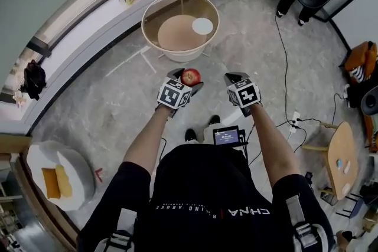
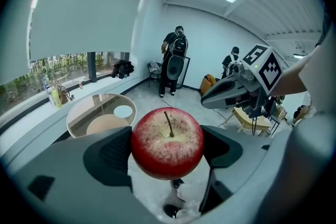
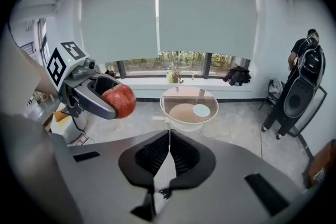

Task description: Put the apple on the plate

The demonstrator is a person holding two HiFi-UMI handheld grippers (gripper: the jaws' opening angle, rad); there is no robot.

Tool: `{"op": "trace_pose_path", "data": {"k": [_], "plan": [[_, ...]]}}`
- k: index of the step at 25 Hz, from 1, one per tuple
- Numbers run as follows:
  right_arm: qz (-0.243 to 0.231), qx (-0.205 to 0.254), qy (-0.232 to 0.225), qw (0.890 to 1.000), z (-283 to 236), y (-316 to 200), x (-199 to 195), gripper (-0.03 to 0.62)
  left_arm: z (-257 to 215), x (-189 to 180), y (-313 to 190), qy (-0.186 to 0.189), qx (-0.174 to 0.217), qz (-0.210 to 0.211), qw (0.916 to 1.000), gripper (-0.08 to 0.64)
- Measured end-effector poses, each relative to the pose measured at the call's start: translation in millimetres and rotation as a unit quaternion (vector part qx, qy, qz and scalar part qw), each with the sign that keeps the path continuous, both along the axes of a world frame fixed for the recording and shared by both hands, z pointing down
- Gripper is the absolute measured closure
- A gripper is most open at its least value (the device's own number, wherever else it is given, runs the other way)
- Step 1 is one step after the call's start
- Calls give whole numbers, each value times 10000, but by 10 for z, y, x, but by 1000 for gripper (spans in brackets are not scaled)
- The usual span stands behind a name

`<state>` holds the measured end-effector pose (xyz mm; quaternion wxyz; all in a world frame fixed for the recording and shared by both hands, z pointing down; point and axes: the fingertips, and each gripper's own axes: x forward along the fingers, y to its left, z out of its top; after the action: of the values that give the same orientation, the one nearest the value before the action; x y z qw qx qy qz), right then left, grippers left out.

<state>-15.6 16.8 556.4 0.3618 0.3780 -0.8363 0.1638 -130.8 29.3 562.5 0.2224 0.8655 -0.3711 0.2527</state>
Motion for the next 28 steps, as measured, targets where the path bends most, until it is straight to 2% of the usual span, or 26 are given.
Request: {"op": "trace_pose_path", "data": {"k": [6,11,18,23,28], "plan": [[-77,-78,-149,9998,148,-923,-67,560,97,36,-934,8,-56,-71,10000,174],[-328,-108,-266,9990,252,-1989,-11,560,185,260,-1935,-73,-89,-157,9998,175],[-733,-237,-568,9954,75,-3309,143,560,87,617,-3296,-331,-219,-317,9987,174],[-955,-214,-733,9925,-30,-3951,162,560,36,574,-3887,-374,-299,-555,9973,175],[-873,-301,-878,9918,12,-4309,129,560,117,432,-4201,-419,-390,-554,9968,173]]}}
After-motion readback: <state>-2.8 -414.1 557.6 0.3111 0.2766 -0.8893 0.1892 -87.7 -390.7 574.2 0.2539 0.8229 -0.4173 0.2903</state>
